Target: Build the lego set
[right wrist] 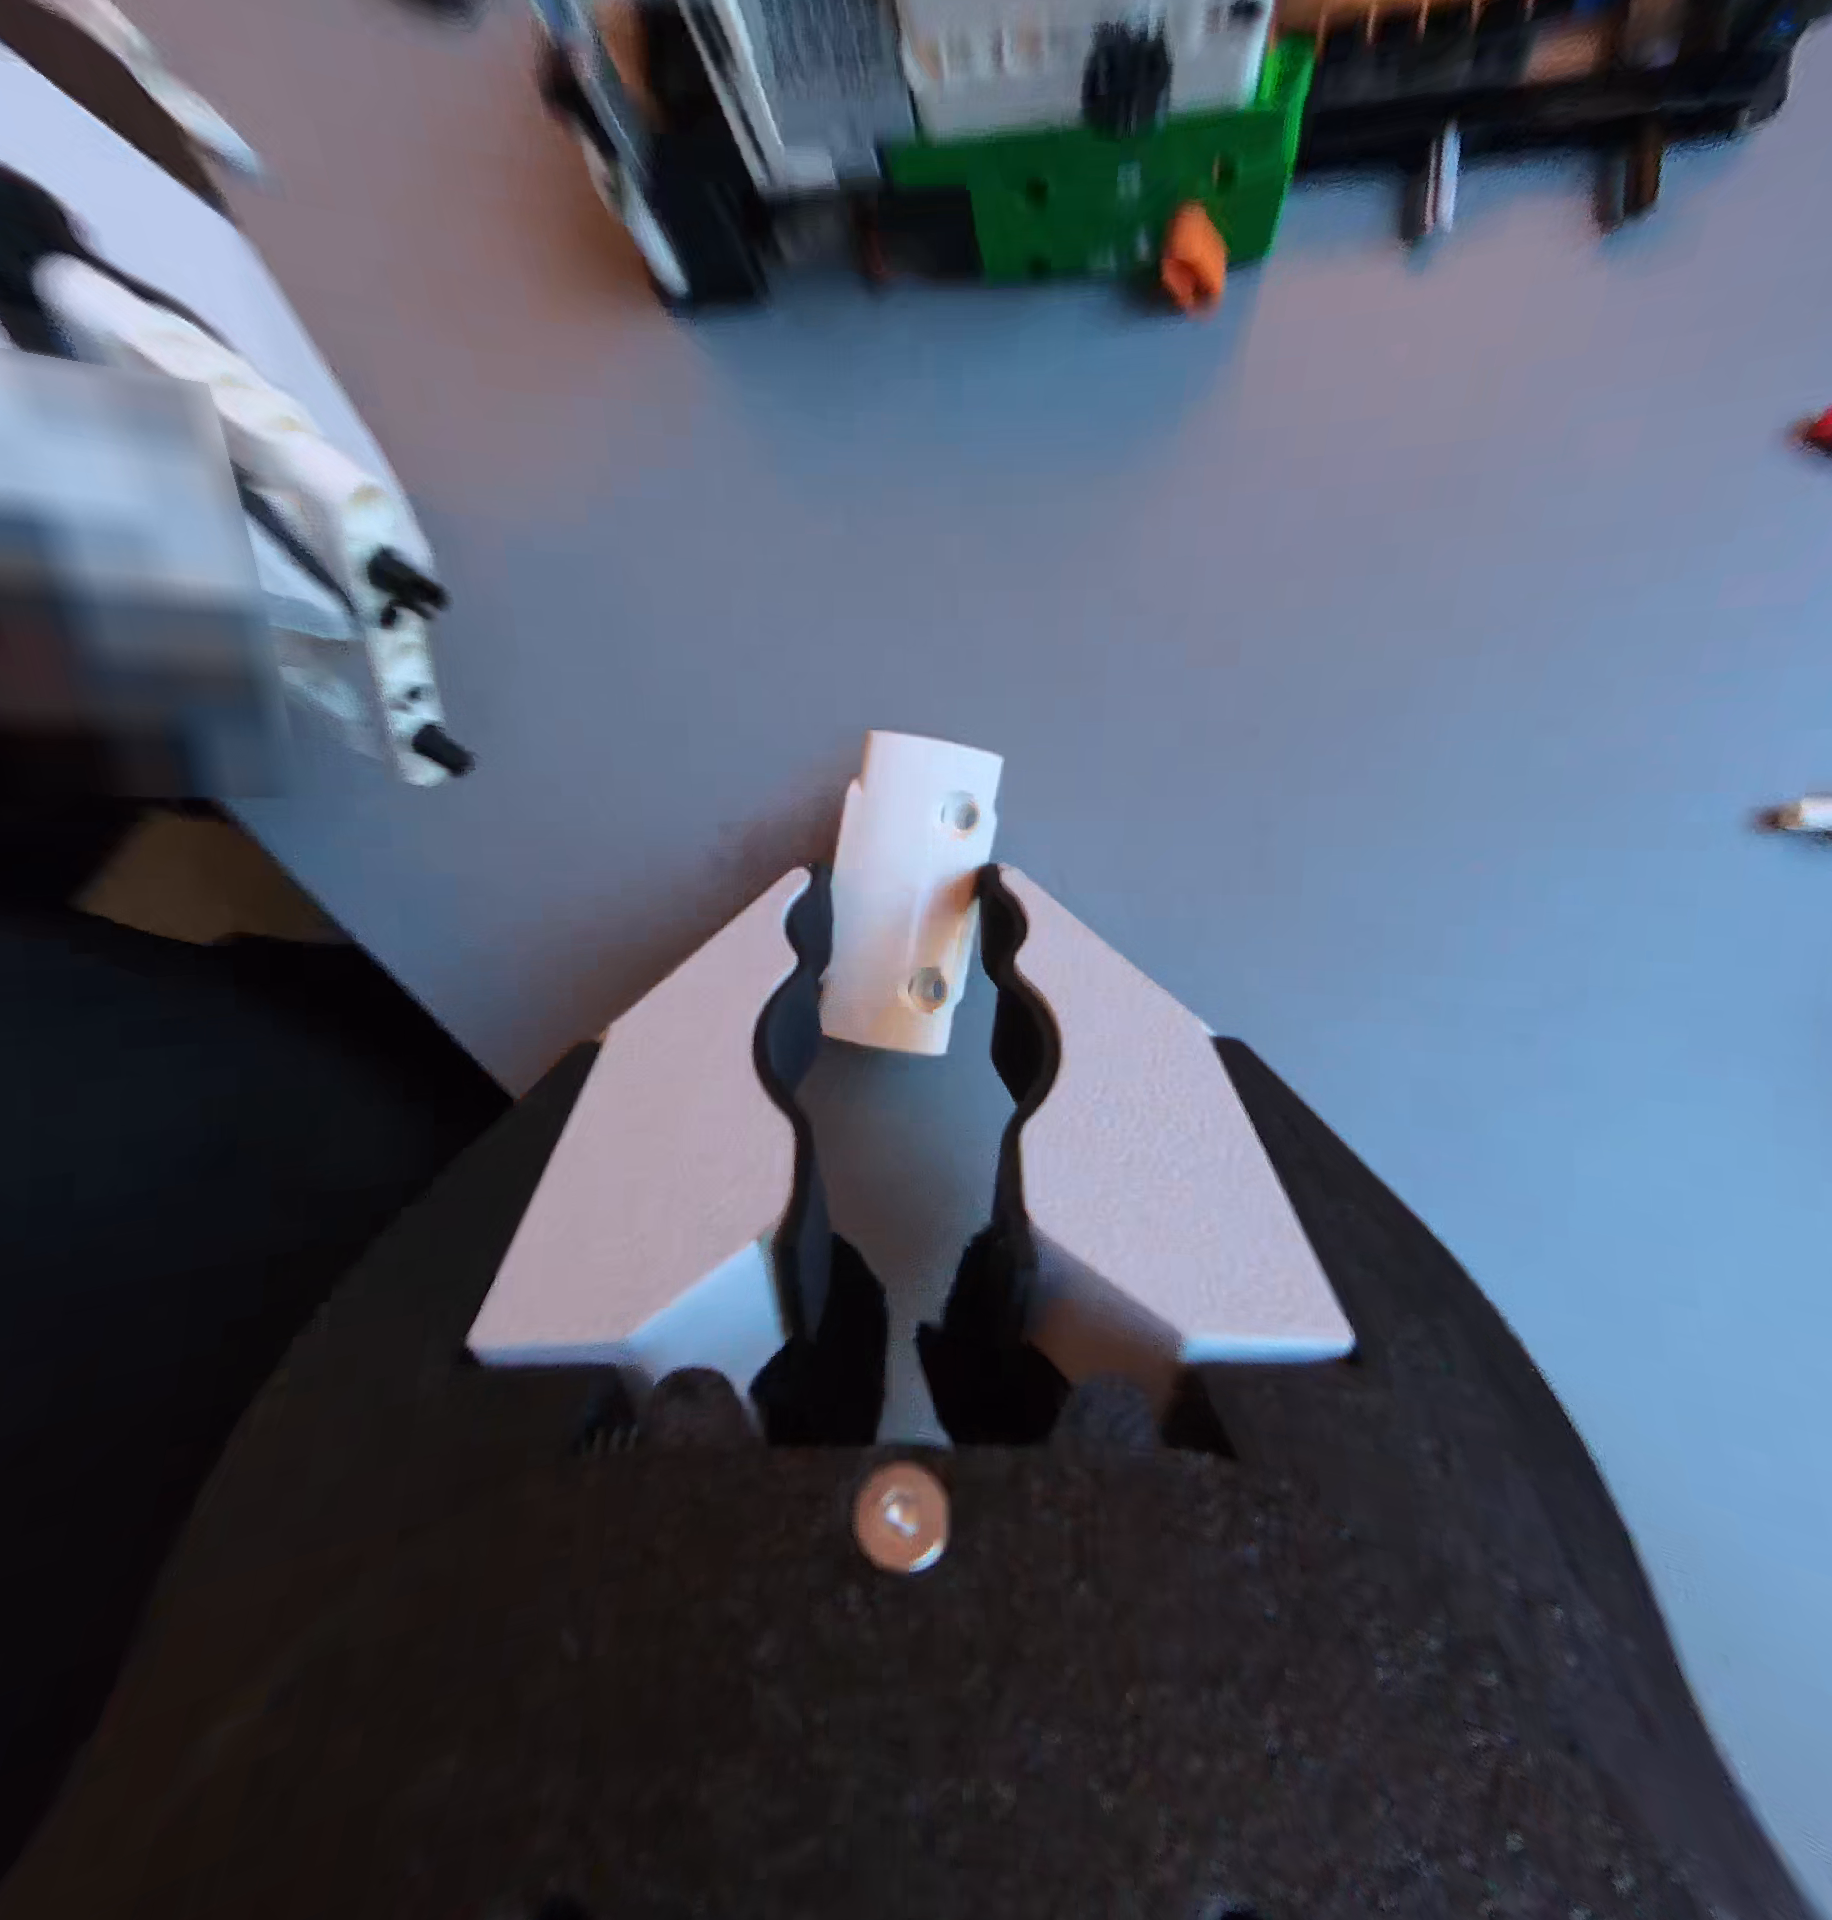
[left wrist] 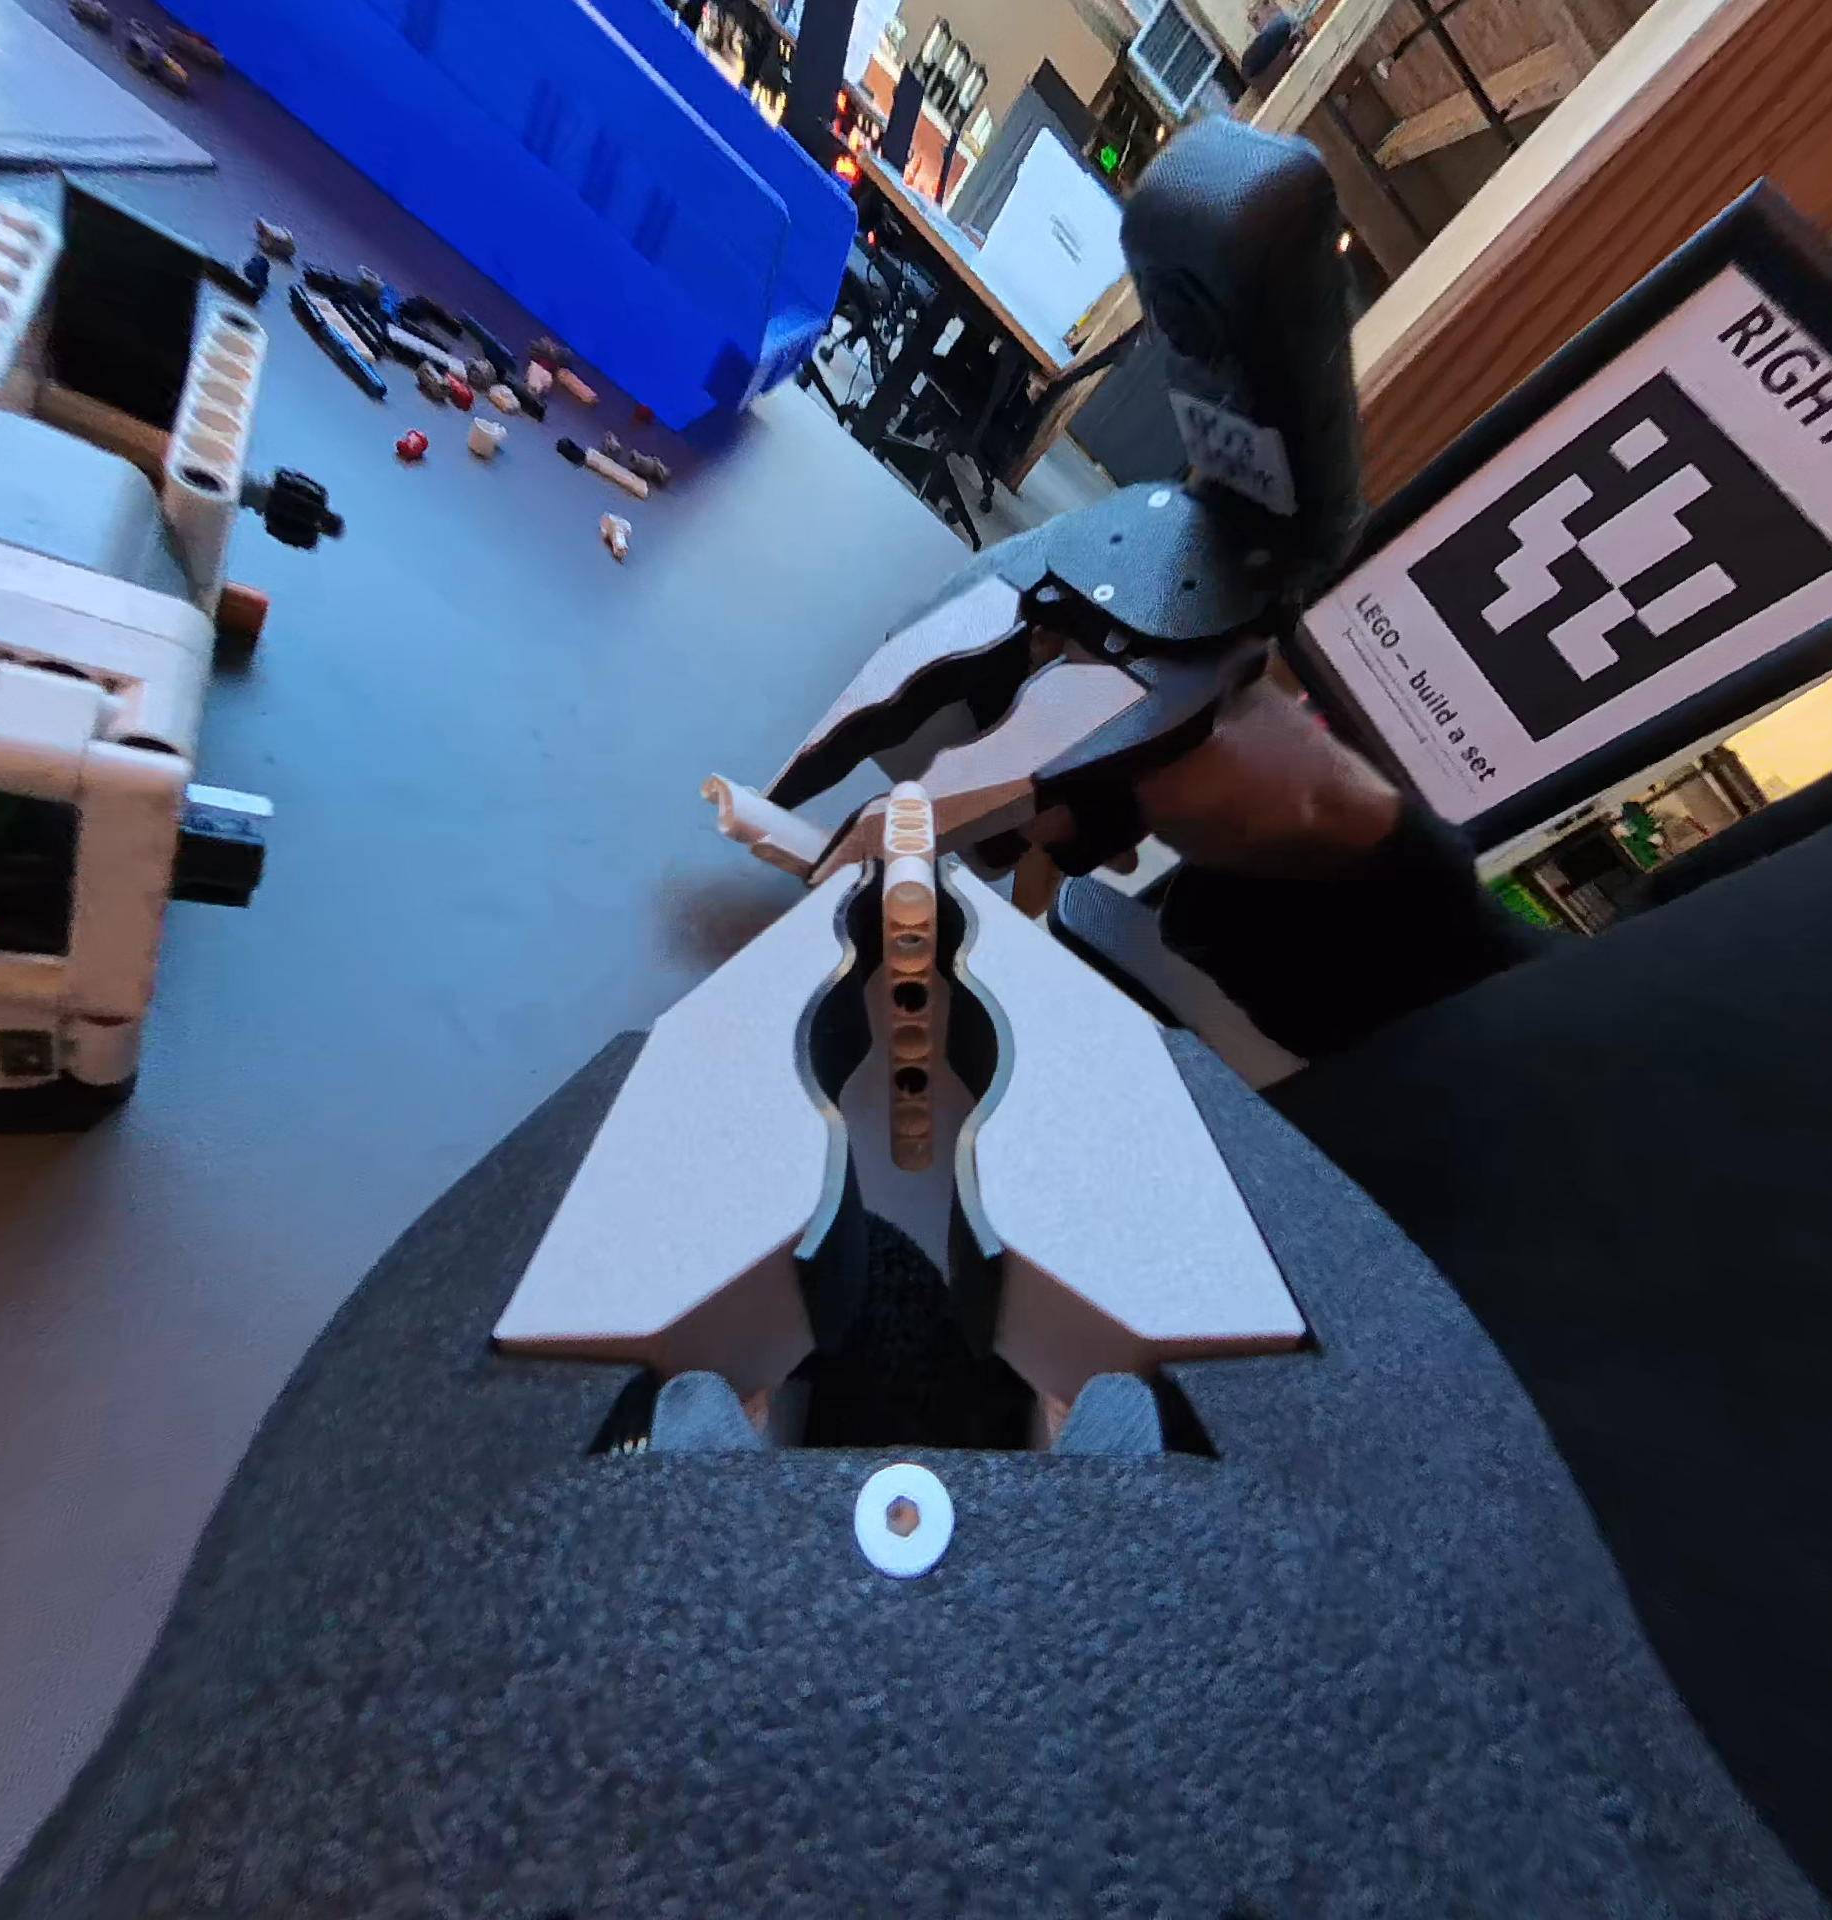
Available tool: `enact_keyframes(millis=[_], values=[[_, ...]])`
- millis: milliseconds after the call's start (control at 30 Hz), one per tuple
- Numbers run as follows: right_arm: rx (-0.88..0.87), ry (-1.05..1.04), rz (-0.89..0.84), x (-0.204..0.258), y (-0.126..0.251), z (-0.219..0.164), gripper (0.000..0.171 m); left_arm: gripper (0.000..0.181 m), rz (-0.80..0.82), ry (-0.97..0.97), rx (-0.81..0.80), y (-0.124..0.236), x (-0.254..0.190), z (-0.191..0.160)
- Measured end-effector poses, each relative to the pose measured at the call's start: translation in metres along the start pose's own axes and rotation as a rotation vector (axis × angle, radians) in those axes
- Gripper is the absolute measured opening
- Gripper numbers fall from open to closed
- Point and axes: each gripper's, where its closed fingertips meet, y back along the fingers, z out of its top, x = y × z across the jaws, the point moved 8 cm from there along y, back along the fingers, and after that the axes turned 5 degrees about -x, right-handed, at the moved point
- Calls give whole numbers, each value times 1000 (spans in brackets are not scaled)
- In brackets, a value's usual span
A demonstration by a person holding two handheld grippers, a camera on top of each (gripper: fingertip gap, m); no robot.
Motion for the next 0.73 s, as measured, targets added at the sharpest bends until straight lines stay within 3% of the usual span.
enact_keyframes(millis=[167,233,500,733], values=[[-521,-121,481,1,22,23,28,6,-73,62,-125,2,7,16],[-653,-132,622,5,24,29,28,6,-140,122,-188,1,9,22],[-713,-297,877,6,8,28,28,5,-185,268,-229,-9,9,22],[-685,-267,888,7,9,26,27,6,-152,273,-234,-12,3,19]])
